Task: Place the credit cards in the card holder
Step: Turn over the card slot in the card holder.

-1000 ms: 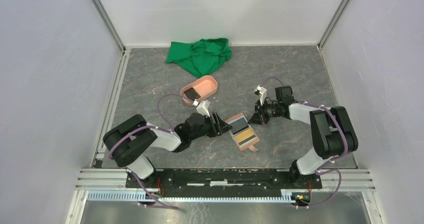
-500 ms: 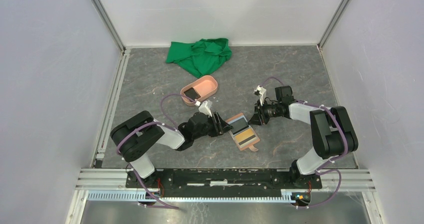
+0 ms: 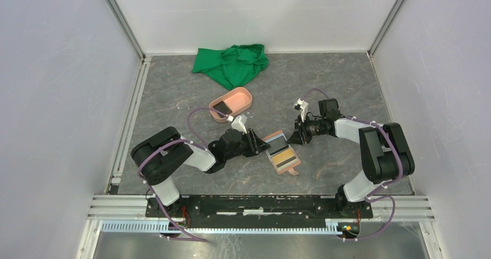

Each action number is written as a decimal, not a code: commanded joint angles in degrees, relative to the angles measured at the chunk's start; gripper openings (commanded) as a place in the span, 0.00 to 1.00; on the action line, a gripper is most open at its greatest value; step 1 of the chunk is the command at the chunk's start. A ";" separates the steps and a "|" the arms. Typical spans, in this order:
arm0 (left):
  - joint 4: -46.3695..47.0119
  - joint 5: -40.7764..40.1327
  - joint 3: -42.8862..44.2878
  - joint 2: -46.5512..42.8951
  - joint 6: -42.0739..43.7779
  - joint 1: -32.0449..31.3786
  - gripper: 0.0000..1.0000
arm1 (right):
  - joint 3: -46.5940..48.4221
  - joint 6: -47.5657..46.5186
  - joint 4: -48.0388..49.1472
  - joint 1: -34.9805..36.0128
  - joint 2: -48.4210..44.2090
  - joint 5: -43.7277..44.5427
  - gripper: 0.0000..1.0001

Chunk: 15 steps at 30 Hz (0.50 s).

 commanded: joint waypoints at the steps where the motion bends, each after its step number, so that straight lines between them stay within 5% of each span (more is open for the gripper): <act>1: 4.32 -1.43 1.06 0.43 -2.06 -0.01 0.46 | 1.89 -1.05 0.50 0.06 0.31 -1.73 0.28; 15: 8.85 2.07 0.86 0.67 0.68 -0.03 0.37 | 2.94 -5.62 -2.76 -1.88 -2.24 -4.43 0.42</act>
